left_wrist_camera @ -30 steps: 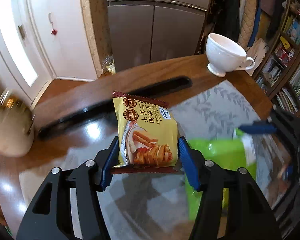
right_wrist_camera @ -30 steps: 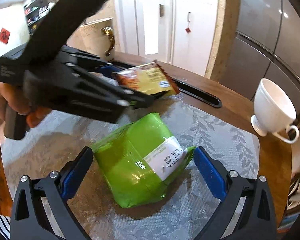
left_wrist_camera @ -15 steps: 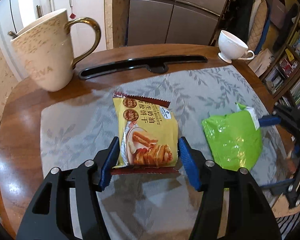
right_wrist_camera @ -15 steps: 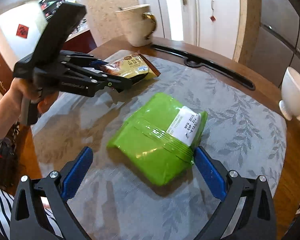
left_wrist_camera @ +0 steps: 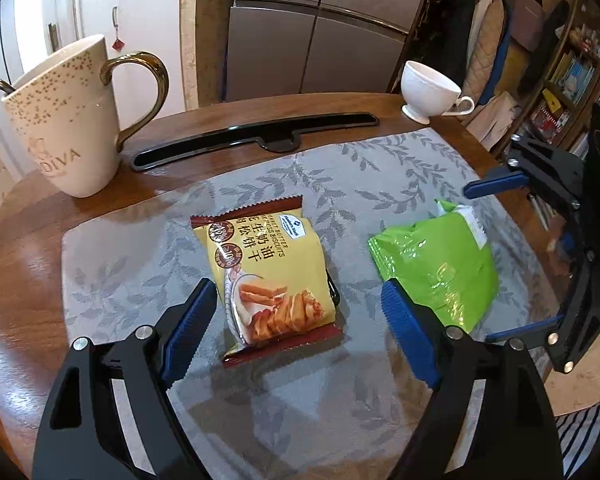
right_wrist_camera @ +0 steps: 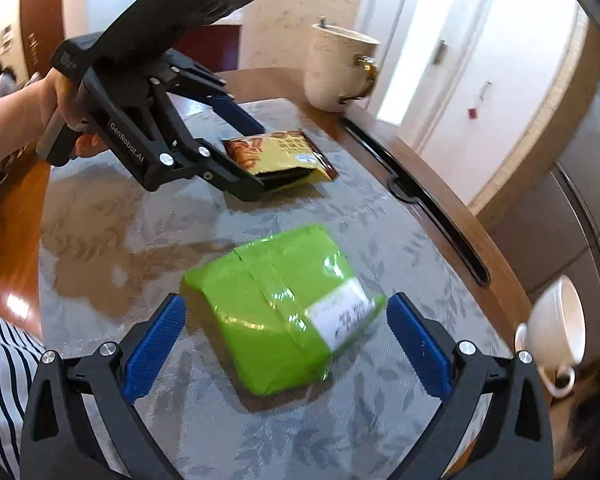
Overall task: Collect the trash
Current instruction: 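Grasp the yellow biscuit packet with the left tool while the right tool grasps the green bag, then carry the biscuit packet and green bag down over the white bin with both tools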
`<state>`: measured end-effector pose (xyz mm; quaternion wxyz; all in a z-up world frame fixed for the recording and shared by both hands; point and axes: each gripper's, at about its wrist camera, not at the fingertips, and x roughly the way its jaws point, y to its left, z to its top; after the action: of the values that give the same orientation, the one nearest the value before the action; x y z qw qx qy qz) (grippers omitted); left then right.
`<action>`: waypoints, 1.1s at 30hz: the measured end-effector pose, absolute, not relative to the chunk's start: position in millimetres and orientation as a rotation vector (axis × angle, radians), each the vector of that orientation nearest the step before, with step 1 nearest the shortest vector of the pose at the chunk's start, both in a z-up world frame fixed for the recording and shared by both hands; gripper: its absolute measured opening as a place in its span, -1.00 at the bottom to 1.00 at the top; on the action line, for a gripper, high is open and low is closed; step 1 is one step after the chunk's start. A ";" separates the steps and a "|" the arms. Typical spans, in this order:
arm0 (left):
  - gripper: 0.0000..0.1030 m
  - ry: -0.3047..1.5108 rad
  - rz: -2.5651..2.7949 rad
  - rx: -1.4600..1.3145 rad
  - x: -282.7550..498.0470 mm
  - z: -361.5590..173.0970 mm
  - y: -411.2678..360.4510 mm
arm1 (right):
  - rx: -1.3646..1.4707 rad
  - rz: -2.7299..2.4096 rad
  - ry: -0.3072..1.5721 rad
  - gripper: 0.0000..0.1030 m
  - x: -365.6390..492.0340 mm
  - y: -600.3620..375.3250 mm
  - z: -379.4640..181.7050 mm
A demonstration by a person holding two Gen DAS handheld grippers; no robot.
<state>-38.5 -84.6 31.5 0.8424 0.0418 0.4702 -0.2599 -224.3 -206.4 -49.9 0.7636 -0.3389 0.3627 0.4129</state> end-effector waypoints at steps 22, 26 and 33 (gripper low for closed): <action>0.66 1.005 -0.424 0.221 -24.4 11.2 -110.2 | -0.481 0.845 0.957 0.73 -216.6 -208.9 -75.6; 0.51 0.998 -0.406 0.220 -24.7 11.0 -109.3 | -0.414 0.836 0.959 0.73 -218.3 -213.5 -72.5; 0.14 0.964 -0.401 0.158 -34.3 18.7 -99.0 | -0.299 0.769 0.977 0.41 -222.5 -219.8 -65.3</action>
<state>-34.3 -99.0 18.7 0.8637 0.0755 0.4601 -0.1913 -222.5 -219.8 -65.3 0.8024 -0.1396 0.4559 0.3589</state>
